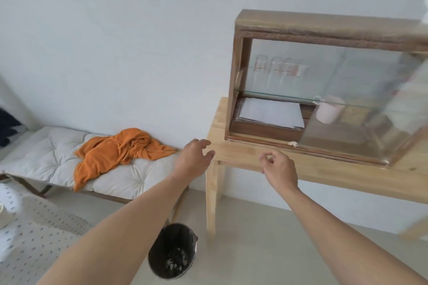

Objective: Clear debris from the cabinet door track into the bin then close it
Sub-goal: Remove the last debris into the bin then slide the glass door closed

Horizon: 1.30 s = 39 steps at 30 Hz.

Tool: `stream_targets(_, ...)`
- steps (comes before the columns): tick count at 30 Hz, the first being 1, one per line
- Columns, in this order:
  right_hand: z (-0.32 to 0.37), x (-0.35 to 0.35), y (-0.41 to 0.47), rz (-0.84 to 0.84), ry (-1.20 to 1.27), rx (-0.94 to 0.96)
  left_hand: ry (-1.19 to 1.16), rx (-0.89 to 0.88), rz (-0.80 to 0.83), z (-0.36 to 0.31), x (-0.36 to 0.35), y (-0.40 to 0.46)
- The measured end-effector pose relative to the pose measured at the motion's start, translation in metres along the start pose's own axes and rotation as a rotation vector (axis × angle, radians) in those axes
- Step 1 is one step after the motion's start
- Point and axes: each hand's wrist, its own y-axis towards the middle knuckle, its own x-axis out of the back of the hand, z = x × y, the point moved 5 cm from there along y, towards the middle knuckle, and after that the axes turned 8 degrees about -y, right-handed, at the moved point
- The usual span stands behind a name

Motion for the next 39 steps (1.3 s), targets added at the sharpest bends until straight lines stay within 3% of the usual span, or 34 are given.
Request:
stream_targets(4,-0.038,0.033,0.028,-0.066,-0.066,-0.069,0.110,-0.078,0.121,-0.025,-0.048,0.012)
stream_targets(9,-0.058,0.054,0.067,-0.131,-0.203,-0.022,0.318,-0.110,0.232,-0.015,-0.091,0.023)
stream_targets(18,-0.065,0.048,0.100,-0.110,-0.602,0.066,0.371,-0.135,0.202,0.001,-0.101,0.027)
stream_targets(24,-0.070,0.050,0.110,-0.133,-0.568,0.046,0.271,-0.123,0.149,0.005,-0.087,0.027)
stream_targets(28,-0.044,0.033,0.091,-0.096,-0.418,0.146,0.268,-0.090,0.127,0.023,-0.069,0.023)
stream_targets(39,0.052,-0.134,-0.027,0.295,-0.223,0.414,0.223,0.252,0.039,0.147,0.021,-0.059)
